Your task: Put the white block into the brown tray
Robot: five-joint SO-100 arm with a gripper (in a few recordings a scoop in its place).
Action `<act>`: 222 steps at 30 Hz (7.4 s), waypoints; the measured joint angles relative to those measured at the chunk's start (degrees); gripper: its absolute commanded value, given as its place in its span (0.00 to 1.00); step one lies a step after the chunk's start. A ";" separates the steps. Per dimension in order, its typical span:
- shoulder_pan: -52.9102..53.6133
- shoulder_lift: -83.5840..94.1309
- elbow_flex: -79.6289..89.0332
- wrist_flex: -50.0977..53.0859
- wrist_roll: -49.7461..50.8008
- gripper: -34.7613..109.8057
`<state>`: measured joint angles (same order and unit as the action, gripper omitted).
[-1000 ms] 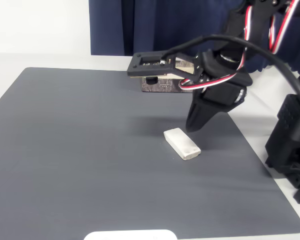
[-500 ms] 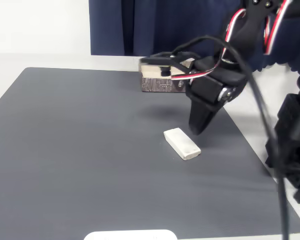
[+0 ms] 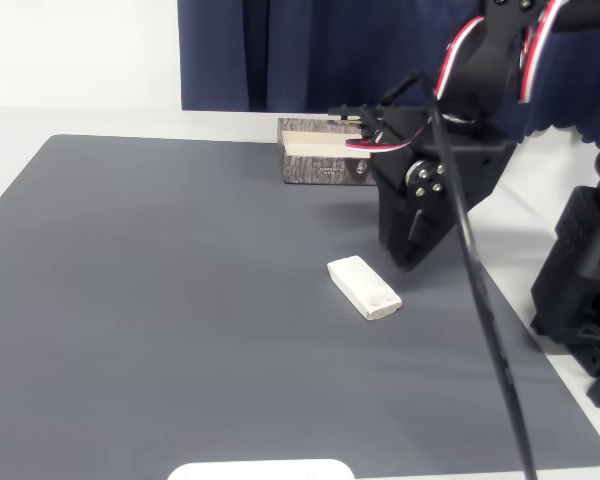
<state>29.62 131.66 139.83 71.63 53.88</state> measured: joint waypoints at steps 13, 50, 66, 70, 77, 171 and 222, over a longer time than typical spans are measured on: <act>1.85 -3.43 -2.64 0.00 -6.50 0.39; 4.31 -11.60 -8.26 8.44 -3.78 0.60; 5.01 -21.71 -10.46 1.93 -8.88 0.60; 5.71 -24.52 -13.10 1.58 -11.07 0.59; 6.59 -26.54 -14.15 1.67 -13.01 0.58; 4.31 -36.74 -21.62 2.29 -14.33 0.30; 23.64 -39.46 -54.14 22.59 -34.10 0.24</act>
<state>53.26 92.20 85.69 94.22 19.78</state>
